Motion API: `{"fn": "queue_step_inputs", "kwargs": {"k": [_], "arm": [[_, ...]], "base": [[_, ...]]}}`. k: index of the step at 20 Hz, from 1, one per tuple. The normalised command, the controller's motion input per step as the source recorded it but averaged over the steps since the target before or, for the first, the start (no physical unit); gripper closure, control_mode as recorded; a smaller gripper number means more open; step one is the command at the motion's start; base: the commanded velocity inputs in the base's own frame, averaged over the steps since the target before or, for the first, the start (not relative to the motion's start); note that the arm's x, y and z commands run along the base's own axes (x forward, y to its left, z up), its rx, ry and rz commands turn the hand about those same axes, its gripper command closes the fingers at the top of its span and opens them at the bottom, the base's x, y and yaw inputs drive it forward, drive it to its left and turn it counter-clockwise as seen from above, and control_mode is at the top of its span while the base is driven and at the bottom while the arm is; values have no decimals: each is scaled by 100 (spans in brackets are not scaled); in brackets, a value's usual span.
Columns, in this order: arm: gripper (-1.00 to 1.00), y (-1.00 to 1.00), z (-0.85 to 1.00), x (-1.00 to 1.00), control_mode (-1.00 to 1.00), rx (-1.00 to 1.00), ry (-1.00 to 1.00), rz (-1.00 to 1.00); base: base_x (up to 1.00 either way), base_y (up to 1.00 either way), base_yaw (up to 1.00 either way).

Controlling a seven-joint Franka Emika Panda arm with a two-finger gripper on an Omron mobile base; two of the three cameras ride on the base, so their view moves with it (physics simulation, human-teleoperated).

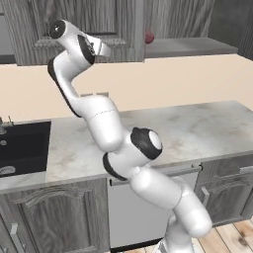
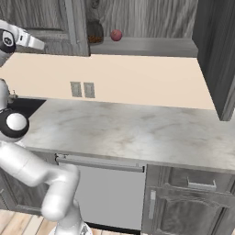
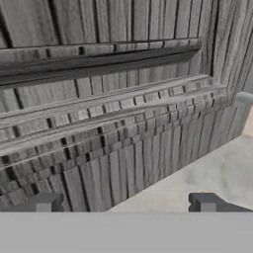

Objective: Pick the jar and candle from the dining table and place them in the open cabinet. Close the cabinet after placing the objects.

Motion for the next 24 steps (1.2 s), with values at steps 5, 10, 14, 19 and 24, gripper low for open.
{"fn": "queue_step_inputs", "kwargs": {"k": [5,10,14,19,24], "arm": [[-100,-82,0,60,-100,12,-26,40],[-100,-79,0,53,-100,5,-20,42],[-100,-75,5,51,-100,2,-17,41],[-100,-60,0,17,-100,5,-3,29],[-100,-44,0,3,-100,0,1,9]], "base": [[0,0,0],[0,0,0],[0,0,0],[0,0,0],[0,0,0]]}}
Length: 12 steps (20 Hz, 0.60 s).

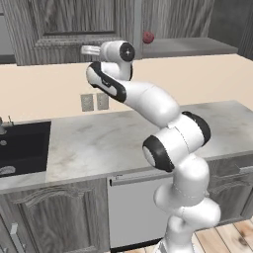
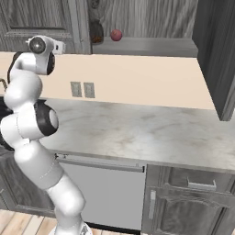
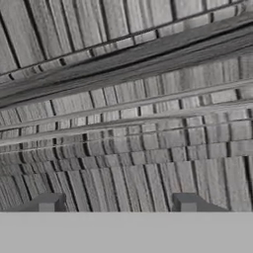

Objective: Pick the jar and candle from the dining table and place them in the open cabinet. Close the cabinet after placing the objects.

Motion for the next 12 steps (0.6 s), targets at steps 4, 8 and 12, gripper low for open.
{"fn": "queue_step_inputs", "kwargs": {"k": [4,8,12], "arm": [[-100,-64,9,-7,-100,0,0,2],[-100,-85,19,-24,-100,0,-2,0],[-100,-97,17,-34,-100,0,-3,0]], "base": [[0,0,0],[0,0,0],[0,0,0]]}}
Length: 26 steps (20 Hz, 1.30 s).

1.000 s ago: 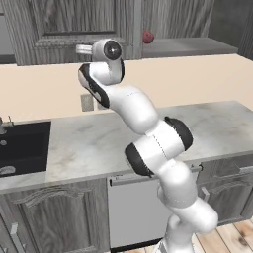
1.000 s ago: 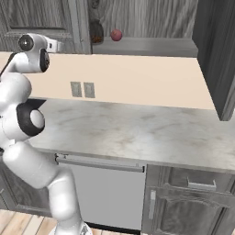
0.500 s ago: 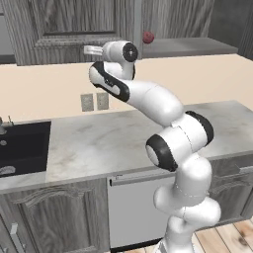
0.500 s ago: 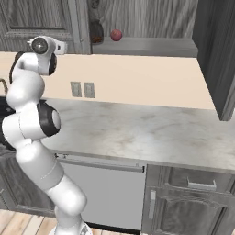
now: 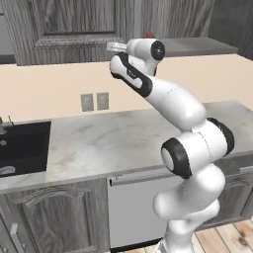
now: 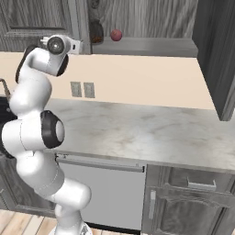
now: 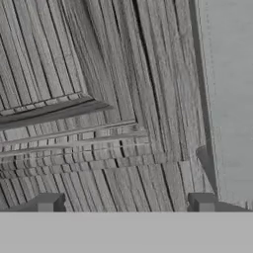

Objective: Pick the jar and candle from the dining table and place them in the open cabinet. Close the cabinet after placing the objects.

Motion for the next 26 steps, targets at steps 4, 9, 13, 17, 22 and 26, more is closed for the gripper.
{"fn": "queue_step_inputs", "kwargs": {"k": [4,9,13,17,22,26], "arm": [[-100,-100,10,-36,-100,0,-1,0],[-100,-96,2,-26,-100,0,0,0],[-100,-87,0,-19,-100,-3,0,0],[-100,-77,0,-29,-100,-4,0,0],[-100,-75,3,-34,-100,-5,0,0],[-100,-72,17,-22,-100,-6,0,0]], "base": [[0,0,0],[0,0,0],[0,0,0],[0,0,0],[0,0,0],[0,0,0]]}}
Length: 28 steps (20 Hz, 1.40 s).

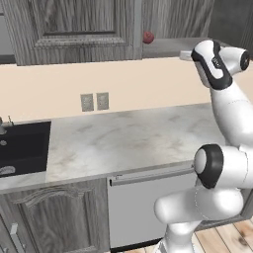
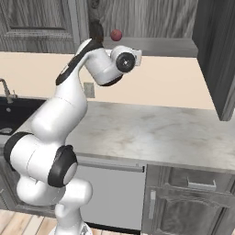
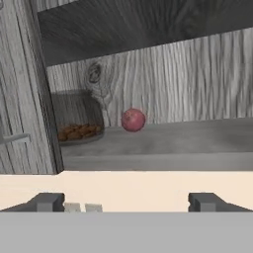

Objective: Pick the jar and candle from the dining table and place them in the open cabinet. Close the cabinet after placing the objects.

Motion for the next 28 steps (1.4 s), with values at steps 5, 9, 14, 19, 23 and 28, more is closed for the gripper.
{"fn": "queue_step_inputs", "kwargs": {"k": [5,9,14,19,23,28], "arm": [[-100,-71,12,-43,-100,-5,0,0],[-100,-59,1,-74,-100,-6,-2,1],[-100,-24,2,-87,-100,0,-2,1],[-100,2,5,-77,-100,-1,0,3],[-100,27,2,-68,-100,-4,0,2],[-100,10,0,-82,-100,-2,0,0]], "base": [[0,0,0],[0,0,0],[0,0,0],[0,0,0],[0,0,0],[0,0,0]]}}
